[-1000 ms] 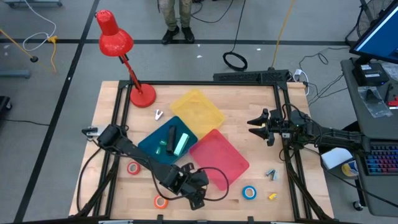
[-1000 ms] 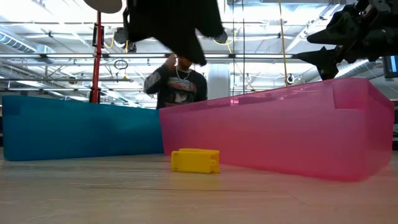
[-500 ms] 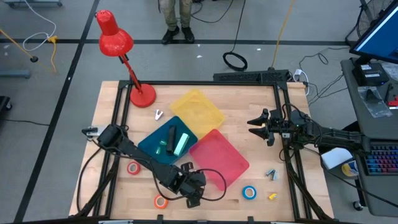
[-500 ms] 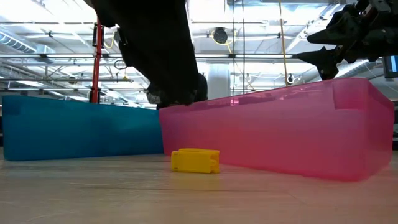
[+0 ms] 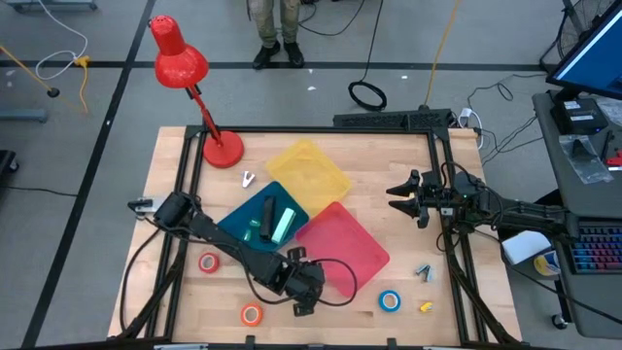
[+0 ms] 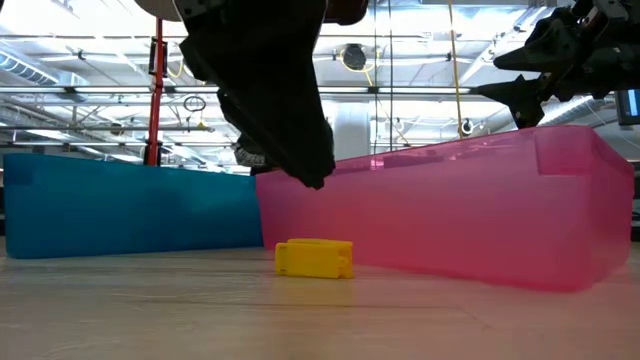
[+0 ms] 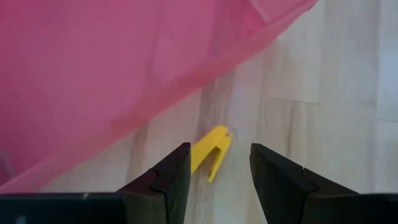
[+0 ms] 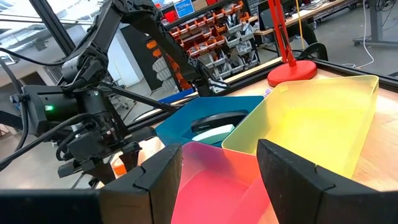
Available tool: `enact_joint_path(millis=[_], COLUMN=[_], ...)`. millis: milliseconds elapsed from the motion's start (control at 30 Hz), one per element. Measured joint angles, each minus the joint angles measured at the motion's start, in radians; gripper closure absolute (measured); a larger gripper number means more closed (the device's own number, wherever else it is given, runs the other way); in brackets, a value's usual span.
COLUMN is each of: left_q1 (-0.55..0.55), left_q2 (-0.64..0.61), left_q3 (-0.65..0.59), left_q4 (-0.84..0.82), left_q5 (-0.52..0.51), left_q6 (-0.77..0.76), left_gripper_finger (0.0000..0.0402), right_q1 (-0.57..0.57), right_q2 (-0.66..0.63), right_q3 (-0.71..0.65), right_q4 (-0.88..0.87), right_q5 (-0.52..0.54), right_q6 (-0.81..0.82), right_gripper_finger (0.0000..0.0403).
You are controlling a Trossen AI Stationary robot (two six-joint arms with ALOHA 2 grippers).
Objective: Pick and place Stapler, Stapler remover, tape
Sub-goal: Put the left yellow stapler into the blue bin
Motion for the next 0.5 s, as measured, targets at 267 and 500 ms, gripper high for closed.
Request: enact_joint_path(millis=[267, 500], left_q1=[0.004, 0.004], left_q2=[0.000, 0.000], left_q3=[0.000, 0.000], left_q4=[0.000, -0.001], left_q5=[0.000, 0.001], left_q6=[0.036, 0.043], left_gripper_finger=[0.0238, 0.0238], right_q1=[0.000, 0.000], right_q2=[0.000, 0.000], right_q3=[0.000, 0.000], right_q4=[0.000, 0.000], right_q5=[0.000, 0.000], right_q6=[0.000, 0.000], right_gripper_finger=[0.0202, 0.0202])
